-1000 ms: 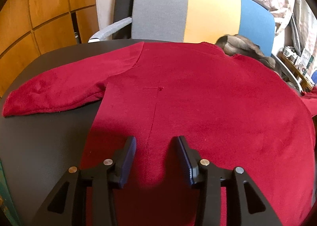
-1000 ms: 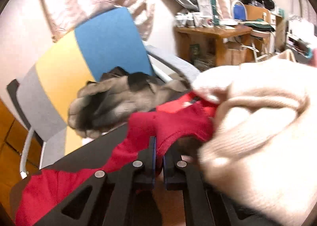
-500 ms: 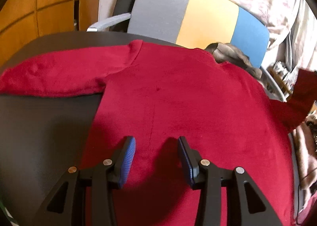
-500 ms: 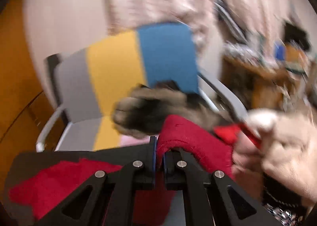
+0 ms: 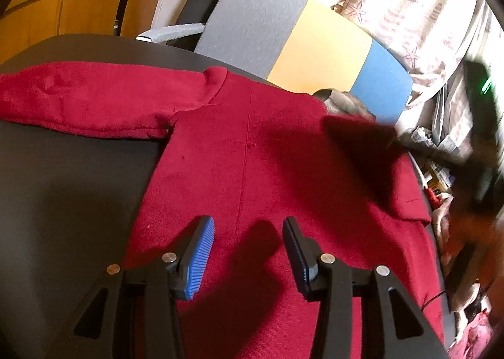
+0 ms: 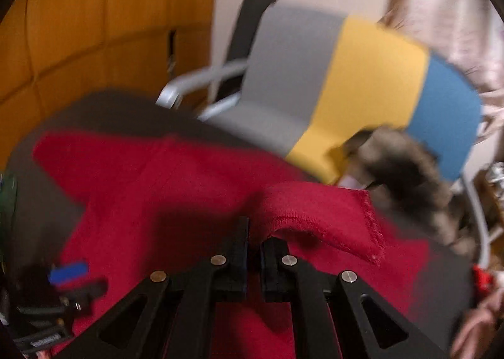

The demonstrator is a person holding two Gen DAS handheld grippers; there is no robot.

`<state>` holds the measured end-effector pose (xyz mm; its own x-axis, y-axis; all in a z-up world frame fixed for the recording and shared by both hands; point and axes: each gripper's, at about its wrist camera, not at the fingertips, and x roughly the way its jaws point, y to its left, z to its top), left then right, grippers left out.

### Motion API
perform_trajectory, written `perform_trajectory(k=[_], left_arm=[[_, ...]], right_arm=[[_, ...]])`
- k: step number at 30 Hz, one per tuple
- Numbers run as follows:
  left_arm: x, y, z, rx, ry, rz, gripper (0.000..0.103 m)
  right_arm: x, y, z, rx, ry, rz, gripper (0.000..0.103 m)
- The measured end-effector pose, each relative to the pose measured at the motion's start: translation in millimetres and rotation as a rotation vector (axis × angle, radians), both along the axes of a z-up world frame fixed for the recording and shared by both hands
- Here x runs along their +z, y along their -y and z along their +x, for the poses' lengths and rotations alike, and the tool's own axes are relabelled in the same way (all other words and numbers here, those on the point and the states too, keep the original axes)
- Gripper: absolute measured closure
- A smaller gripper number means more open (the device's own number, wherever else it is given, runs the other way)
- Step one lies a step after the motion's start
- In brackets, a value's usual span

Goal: Fold clothes

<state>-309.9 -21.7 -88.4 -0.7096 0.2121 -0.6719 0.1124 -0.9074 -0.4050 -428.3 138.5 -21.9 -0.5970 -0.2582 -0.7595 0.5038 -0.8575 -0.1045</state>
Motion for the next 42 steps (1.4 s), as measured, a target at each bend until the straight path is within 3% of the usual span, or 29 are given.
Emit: perform_trajectory(k=[1, 2, 3, 5, 10, 14, 17, 19, 23, 28, 29, 31, 32, 33, 34, 37, 39, 42], left_arm=[[-0.5, -0.2, 0.2, 0.0, -0.002, 0.005, 0.057], [-0.4, -0.4, -0.1, 0.0, -0.001, 0.006, 0.057], [-0.1, -0.7, -0.7, -0.001, 0.0, 0.005, 0.057], [0.5, -1.2, -1.7, -0.002, 0.003, 0.003, 0.057], [12.8, -17.0, -13.4, -0.048, 0.043, -0.064, 0.055], [27.5, -59.3, -40.6, -0.141, 0.032, -0.154, 0.054], [38.5, -91.1, -61.0, -0.211, 0.023, -0.222, 0.054], [45.9, -112.3, -74.7, -0.257, 0.017, -0.267, 0.053], [48.6, -155.3, -104.3, -0.33, 0.031, -0.386, 0.053], [20.9, -190.5, -128.9, -0.383, 0.079, -0.596, 0.053], [17.4, -191.1, -131.5, -0.376, 0.079, -0.605, 0.053], [11.6, -189.5, -136.2, -0.358, 0.075, -0.599, 0.054], [12.3, -185.5, -136.5, -0.343, 0.071, -0.578, 0.057], [14.3, -180.4, -136.2, -0.326, 0.066, -0.55, 0.067], [16.3, -175.3, -135.8, -0.309, 0.062, -0.522, 0.078], [33.7, -146.9, -140.0, -0.25, 0.05, -0.389, 0.088], [44.8, -119.5, -142.4, -0.187, 0.035, -0.296, 0.089], [53.0, -58.8, -136.2, -0.035, 0.036, -0.079, 0.088]], right_arm=[[-13.1, 1.8, 3.7, 0.008, 0.041, 0.005, 0.09], [-26.1, 3.6, 7.4, 0.016, 0.083, 0.011, 0.072], [-39.2, 5.4, 11.0, 0.025, 0.124, 0.016, 0.061], [-37.6, -6.7, 24.3, 0.031, 0.118, -0.032, 0.033], [-7.4, -81.2, 67.9, -0.017, 0.119, -0.251, 0.031], [-9.1, -153.2, 67.1, -0.197, 0.17, -0.427, 0.031], [-12.4, -207.2, 63.7, -0.34, 0.212, -0.558, 0.043], [-18.0, -235.0, 52.3, -0.419, 0.283, -0.675, 0.043], [-48.5, -265.1, 40.7, -0.576, 0.447, -0.933, 0.041], [-69.4, -282.5, 31.5, -0.689, 0.436, -1.144, 0.041], [-69.9, -282.7, 29.8, -0.696, 0.422, -1.167, 0.041], [-71.1, -283.3, 26.7, -0.709, 0.391, -1.205, 0.046], [-71.8, -283.8, 25.5, -0.714, 0.373, -1.215, 0.063], [-74.6, -285.2, 25.1, -0.727, 0.366, -1.211, 0.086], [-78.8, -286.9, 25.2, -0.744, 0.365, -1.198, 0.094], [-87.8, -289.3, 25.0, -0.778, 0.353, -1.154, 0.099], [-85.1, -283.2, 23.8, -0.753, 0.319, -1.114, 0.099], [-80.4, -273.1, 21.6, -0.718, 0.264, -1.046, 0.099]])
